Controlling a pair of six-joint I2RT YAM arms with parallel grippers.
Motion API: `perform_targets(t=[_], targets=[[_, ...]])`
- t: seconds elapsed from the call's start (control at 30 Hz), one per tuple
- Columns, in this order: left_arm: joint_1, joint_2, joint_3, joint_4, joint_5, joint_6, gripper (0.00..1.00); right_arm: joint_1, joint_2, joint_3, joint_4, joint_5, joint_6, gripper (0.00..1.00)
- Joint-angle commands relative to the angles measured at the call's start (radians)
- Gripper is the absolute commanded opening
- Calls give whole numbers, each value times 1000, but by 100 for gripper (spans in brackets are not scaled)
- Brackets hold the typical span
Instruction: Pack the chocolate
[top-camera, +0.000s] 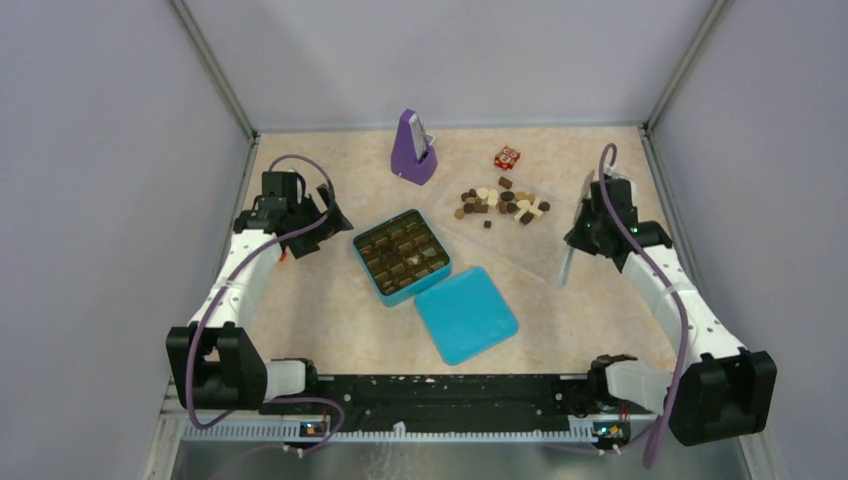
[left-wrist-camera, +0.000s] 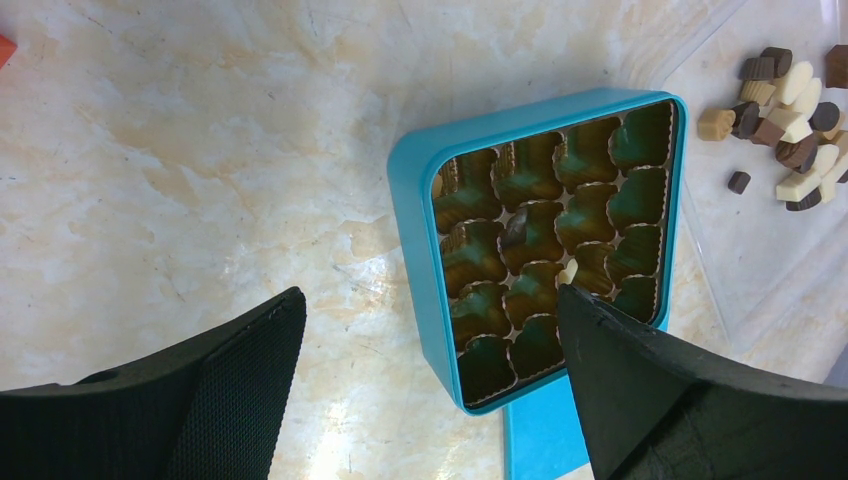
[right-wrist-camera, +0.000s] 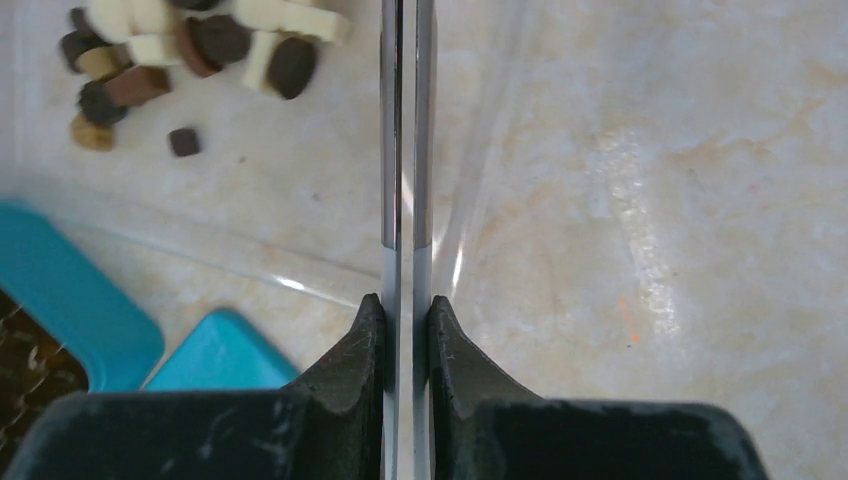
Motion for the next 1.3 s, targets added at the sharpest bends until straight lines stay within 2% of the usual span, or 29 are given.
perform_targets(t=[0.0, 0.1, 0.27, 0.47, 0.63, 1.27], targets=[[4, 3, 15, 18, 4, 10, 99, 135, 36, 180, -176, -105, -74, 2], [4, 4, 12, 22, 7, 10, 99, 217, 92, 231, -238, -100, -89, 4], [5, 1, 10, 20, 9, 11, 99, 307, 149, 252, -226, -65, -77, 16], [5, -7, 7, 19, 4, 9, 99, 396, 232, 309, -205, 15, -56, 19], [4, -12, 5, 17, -1, 12, 99, 465, 304, 352, -212, 69, -42, 26], [4, -20, -4, 17, -11, 11, 99, 496, 392, 400, -172, 100, -37, 37]])
